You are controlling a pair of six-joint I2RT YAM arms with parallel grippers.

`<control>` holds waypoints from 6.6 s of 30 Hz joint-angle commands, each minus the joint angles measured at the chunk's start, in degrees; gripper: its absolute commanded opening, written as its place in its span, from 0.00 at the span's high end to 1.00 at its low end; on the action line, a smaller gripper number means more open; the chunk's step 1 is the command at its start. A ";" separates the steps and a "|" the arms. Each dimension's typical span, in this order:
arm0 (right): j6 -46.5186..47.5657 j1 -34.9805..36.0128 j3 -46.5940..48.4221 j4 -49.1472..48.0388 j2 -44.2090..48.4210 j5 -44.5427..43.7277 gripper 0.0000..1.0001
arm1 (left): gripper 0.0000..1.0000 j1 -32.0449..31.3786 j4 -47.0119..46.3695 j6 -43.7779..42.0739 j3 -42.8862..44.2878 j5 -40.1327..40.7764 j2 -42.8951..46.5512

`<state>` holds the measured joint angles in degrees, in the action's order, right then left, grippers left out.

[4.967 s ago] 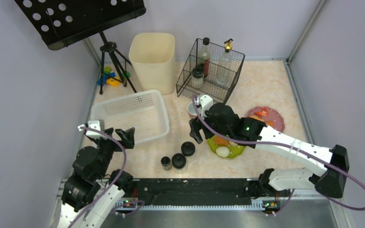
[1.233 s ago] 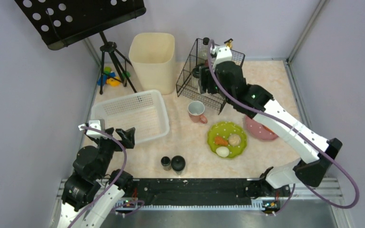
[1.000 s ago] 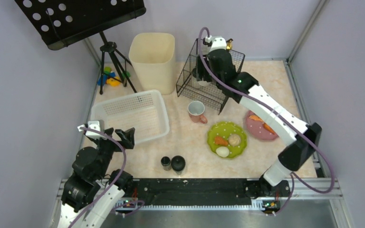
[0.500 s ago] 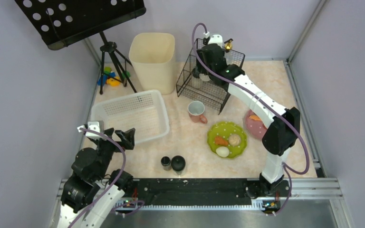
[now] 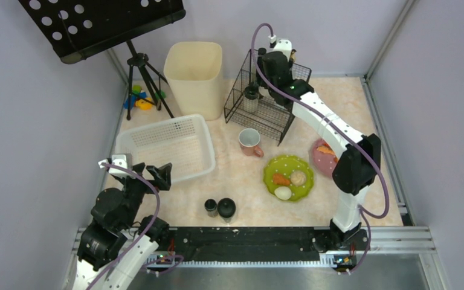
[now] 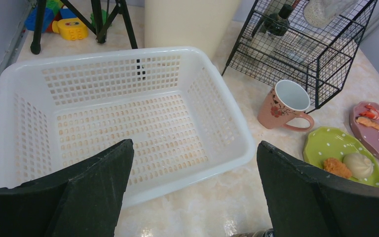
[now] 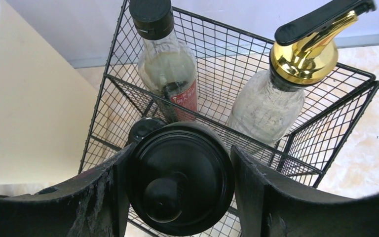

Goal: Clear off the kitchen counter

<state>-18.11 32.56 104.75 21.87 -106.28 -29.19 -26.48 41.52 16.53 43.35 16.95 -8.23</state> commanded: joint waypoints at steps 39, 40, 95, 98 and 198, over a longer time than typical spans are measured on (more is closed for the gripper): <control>-10.21 -3.82 -8.56 -8.04 -7.48 5.53 0.87 | 0.01 -0.54 -2.64 -0.19 -0.33 -0.07 -0.02; -10.37 -3.85 -8.59 -8.13 -7.73 5.68 0.87 | 0.01 -0.54 -2.67 -0.19 -0.34 -0.06 -0.02; -0.55 6.66 -29.39 -10.27 25.36 15.46 0.20 | 0.01 -0.52 -2.49 -0.17 -0.37 0.84 -0.62; 3.06 8.82 -34.80 -10.35 30.30 21.39 0.20 | 0.01 -0.51 -2.50 -0.19 -0.37 0.91 -0.67; 26.13 41.22 -51.42 -12.14 31.29 35.81 0.69 | 0.01 -0.54 -2.54 -0.19 -0.44 0.86 -0.83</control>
<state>10.00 73.19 48.80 8.08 -82.24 9.96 -26.85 41.52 16.56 43.33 17.65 -8.88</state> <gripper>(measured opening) 0.639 0.991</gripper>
